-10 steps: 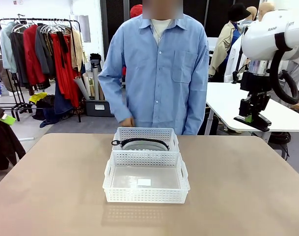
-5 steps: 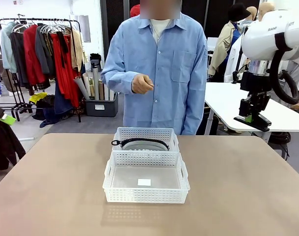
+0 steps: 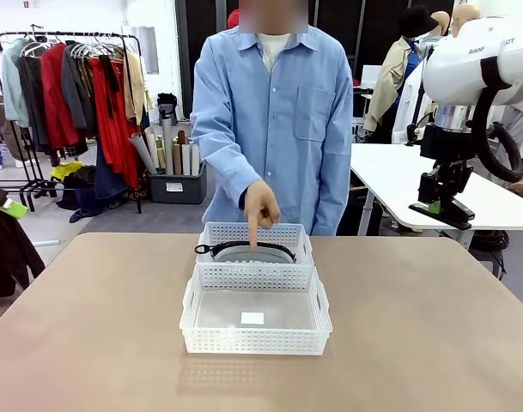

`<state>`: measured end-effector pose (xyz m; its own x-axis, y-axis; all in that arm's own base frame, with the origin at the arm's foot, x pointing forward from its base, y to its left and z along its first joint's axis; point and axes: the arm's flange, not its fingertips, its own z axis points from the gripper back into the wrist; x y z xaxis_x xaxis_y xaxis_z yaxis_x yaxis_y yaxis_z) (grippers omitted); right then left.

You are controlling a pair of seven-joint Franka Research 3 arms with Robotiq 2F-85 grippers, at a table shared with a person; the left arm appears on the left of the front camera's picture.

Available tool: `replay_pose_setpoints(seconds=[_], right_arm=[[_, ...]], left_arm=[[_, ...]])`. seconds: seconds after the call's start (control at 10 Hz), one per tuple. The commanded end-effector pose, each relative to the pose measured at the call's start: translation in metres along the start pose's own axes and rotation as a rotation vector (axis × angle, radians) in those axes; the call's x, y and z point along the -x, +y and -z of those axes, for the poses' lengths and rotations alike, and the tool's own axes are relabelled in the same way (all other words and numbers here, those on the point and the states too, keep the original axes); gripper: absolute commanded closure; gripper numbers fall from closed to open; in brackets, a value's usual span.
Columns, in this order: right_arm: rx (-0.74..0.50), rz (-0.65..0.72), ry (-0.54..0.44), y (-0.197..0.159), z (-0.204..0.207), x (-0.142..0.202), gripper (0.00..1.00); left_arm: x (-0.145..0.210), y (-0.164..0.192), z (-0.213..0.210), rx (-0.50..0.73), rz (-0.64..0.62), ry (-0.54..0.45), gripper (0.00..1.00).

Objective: Distribute items into two baskets.
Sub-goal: Place the picked Stapler into the Organizing basket as instructed by the person.

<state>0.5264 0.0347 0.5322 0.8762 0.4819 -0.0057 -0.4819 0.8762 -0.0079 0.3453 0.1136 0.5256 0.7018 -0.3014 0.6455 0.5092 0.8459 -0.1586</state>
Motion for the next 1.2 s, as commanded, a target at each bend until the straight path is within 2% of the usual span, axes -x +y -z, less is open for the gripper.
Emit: replay_pose_setpoints(seconds=[0.0, 0.5, 0.8, 1.1], right_arm=[[0.005, 0.003, -0.001, 0.001, -0.002, 0.000, 0.73], [0.000, 0.000, 0.000, 0.000, 0.000, 0.000, 0.73], [0.037, -0.065, 0.015, 0.043, -0.003, 0.007, 0.73], [0.029, -0.198, 0.030, 0.080, 0.008, 0.007, 0.73]], left_arm=[[0.001, -0.001, 0.000, 0.007, 0.007, -0.003, 0.00], [0.001, -0.001, 0.000, 0.007, 0.007, -0.003, 0.00], [0.001, -0.001, 0.000, 0.007, 0.007, -0.003, 0.00], [0.001, -0.001, 0.000, 0.007, 0.007, -0.003, 0.00]])
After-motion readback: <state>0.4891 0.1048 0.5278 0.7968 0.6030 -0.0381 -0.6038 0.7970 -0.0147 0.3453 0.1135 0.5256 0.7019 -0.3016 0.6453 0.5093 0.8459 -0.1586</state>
